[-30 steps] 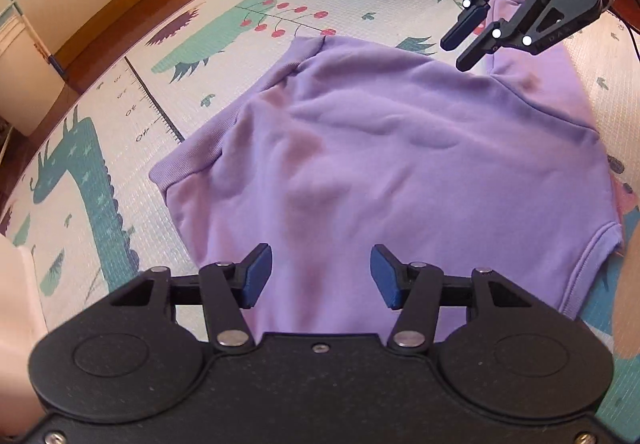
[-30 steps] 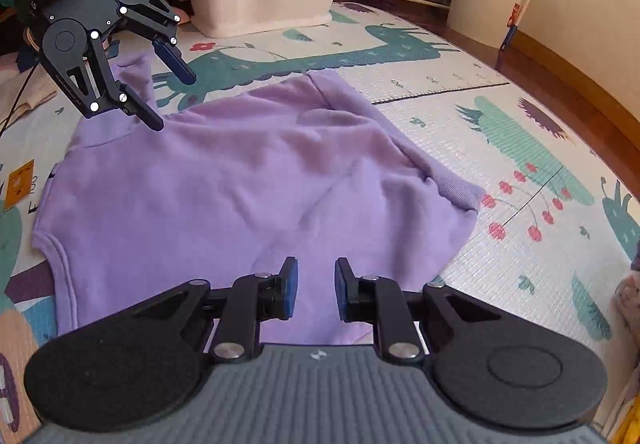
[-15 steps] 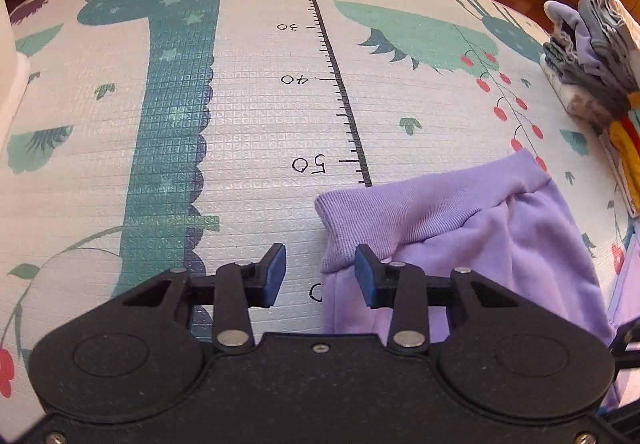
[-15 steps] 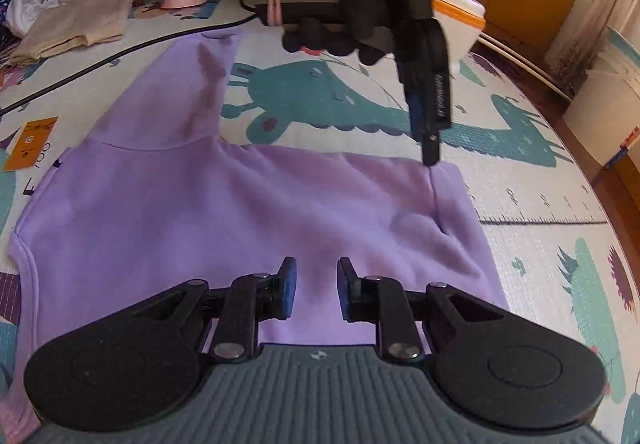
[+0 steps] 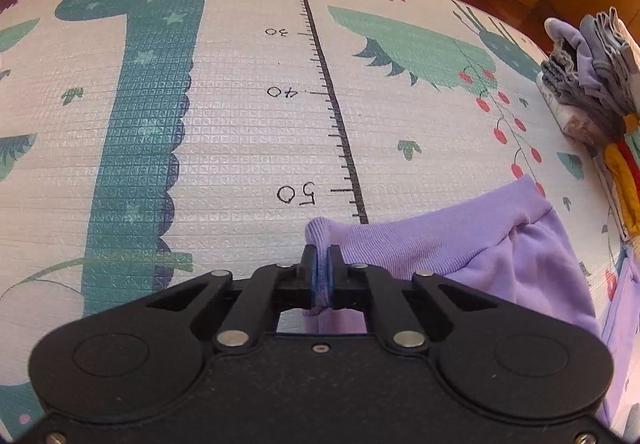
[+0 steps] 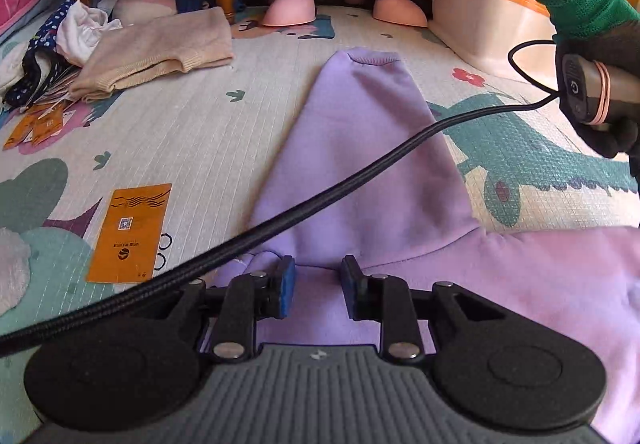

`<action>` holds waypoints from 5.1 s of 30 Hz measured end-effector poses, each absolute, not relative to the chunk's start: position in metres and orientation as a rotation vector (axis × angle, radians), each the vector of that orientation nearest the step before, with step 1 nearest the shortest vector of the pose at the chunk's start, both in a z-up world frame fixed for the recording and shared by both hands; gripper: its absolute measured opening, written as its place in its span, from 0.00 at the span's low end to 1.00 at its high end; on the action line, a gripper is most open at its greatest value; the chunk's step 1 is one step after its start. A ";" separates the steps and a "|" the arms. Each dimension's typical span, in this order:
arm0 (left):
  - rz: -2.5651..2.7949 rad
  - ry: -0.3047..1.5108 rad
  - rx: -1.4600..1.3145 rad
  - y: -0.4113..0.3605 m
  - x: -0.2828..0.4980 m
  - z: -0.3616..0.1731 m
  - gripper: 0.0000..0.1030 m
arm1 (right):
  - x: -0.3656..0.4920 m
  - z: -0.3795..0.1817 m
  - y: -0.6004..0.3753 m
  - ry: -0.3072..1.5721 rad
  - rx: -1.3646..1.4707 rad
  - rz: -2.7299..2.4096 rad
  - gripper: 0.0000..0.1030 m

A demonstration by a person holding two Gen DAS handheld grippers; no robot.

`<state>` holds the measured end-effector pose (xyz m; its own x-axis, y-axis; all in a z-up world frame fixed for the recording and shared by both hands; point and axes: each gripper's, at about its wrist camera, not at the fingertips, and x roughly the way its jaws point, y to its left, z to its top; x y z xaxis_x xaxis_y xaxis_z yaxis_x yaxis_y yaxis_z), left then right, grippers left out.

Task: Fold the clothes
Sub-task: 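Close the left tool on the lavender sleeve cuff, then fold the held sleeve across the sweatshirt body with the left tool, then open, then grasp the other sleeve cuff with the right tool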

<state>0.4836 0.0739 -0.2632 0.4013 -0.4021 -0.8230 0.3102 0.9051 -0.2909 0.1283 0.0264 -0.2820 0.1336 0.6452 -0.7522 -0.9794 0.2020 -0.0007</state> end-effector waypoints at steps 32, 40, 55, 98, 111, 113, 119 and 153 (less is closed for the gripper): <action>-0.365 1.012 0.159 0.049 0.461 -0.270 0.03 | 0.106 -0.284 0.032 0.671 -0.654 1.194 0.27; -0.343 0.947 0.053 0.044 0.465 -0.228 0.05 | 0.123 -0.233 -0.027 0.694 -0.639 1.263 0.34; -0.803 0.991 0.188 -0.133 0.400 -0.249 0.15 | 0.119 -0.265 -0.200 0.918 -0.343 0.755 0.39; -0.633 1.015 0.107 -0.137 0.444 -0.269 0.08 | 0.103 -0.286 -0.243 1.007 -0.278 0.704 0.51; -0.822 0.926 0.381 -0.198 0.366 -0.271 0.27 | 0.102 -0.272 -0.257 1.007 -0.178 0.718 0.52; -0.842 0.923 0.384 -0.194 0.359 -0.264 0.29 | 0.098 -0.261 -0.273 0.975 -0.142 0.705 0.52; -0.871 0.955 0.444 -0.194 0.337 -0.257 0.52 | 0.094 -0.239 -0.347 0.933 0.044 0.527 0.52; -0.712 1.033 0.118 -0.246 0.045 -0.240 0.93 | 0.122 -0.340 -0.603 0.699 0.974 -0.076 0.52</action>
